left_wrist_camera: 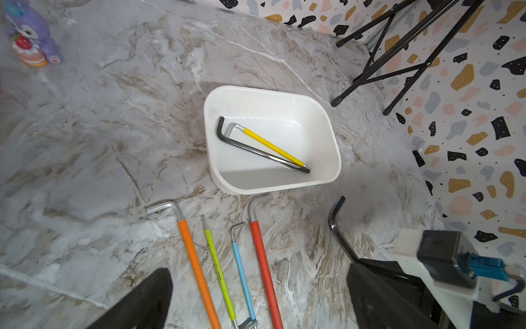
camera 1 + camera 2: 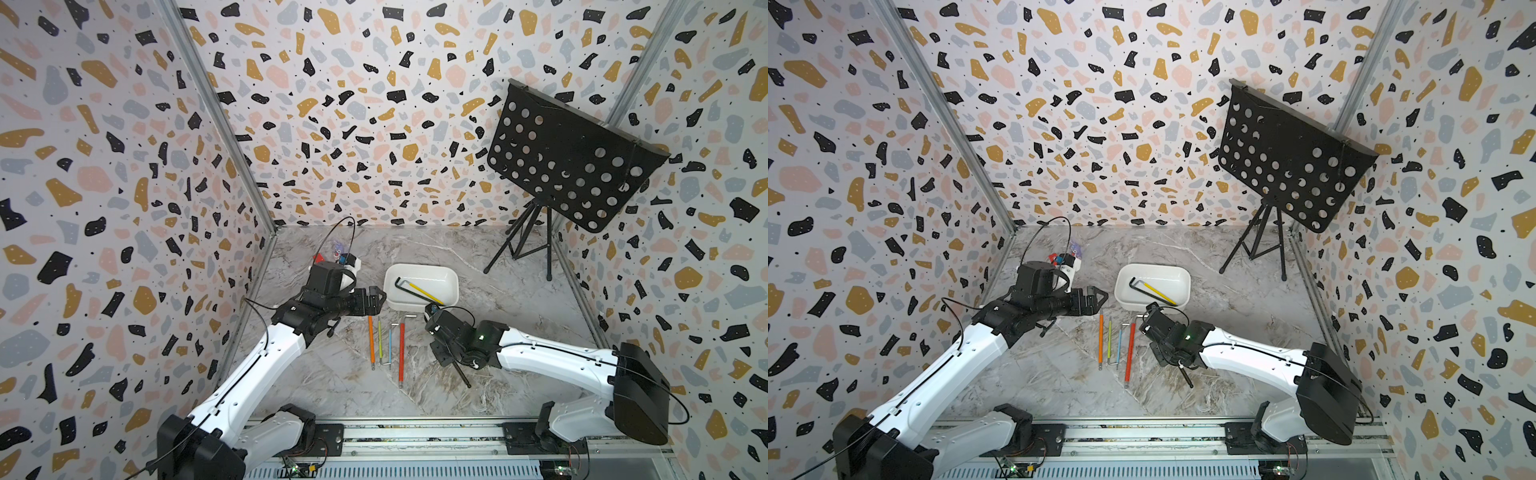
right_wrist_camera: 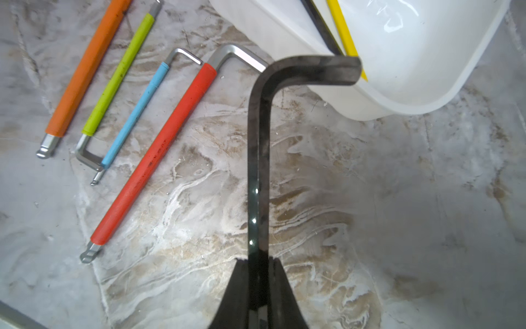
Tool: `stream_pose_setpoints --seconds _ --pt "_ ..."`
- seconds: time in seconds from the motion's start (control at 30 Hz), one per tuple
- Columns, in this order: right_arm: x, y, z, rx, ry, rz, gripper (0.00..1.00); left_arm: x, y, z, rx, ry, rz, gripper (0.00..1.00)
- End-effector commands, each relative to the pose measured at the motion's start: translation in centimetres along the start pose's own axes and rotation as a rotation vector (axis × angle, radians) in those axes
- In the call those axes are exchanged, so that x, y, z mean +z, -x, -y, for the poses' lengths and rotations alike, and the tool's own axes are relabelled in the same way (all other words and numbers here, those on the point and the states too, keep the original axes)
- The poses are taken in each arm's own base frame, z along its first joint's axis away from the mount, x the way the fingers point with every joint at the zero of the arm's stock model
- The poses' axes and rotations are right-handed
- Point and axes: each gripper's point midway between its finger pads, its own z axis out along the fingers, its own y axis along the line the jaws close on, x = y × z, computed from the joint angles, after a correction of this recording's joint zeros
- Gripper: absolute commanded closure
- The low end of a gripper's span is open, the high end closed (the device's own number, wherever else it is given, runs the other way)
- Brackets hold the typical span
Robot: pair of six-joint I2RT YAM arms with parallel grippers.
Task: Put the hex key on the desktop into the storage box
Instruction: Pick up the Allen key from the center of the board, then place the Allen key in the storage box.
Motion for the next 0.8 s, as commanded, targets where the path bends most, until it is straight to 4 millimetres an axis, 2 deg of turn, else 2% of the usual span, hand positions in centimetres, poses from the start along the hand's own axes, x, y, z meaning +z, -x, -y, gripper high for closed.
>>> stream_pose_setpoints --seconds 0.0,0.2,0.3,0.53,0.77 --pt "-1.6 1.1 1.0 0.003 -0.003 0.048 1.0 -0.2 0.7 1.4 0.029 -0.066 0.009 0.0" --pt "-2.4 3.1 1.5 0.004 0.048 0.084 1.0 -0.2 0.8 1.9 0.028 -0.096 0.007 0.0" --pt "-2.7 3.8 2.0 -0.015 0.044 0.092 1.0 -0.1 1.5 1.8 0.012 -0.083 0.031 0.0" --pt "-3.3 5.7 2.6 -0.056 0.088 0.118 1.0 0.7 4.2 3.8 -0.029 -0.173 0.048 0.0" --pt "-3.3 8.1 3.2 -0.073 0.143 0.135 1.0 1.7 7.3 4.4 0.012 -0.169 0.074 0.0"
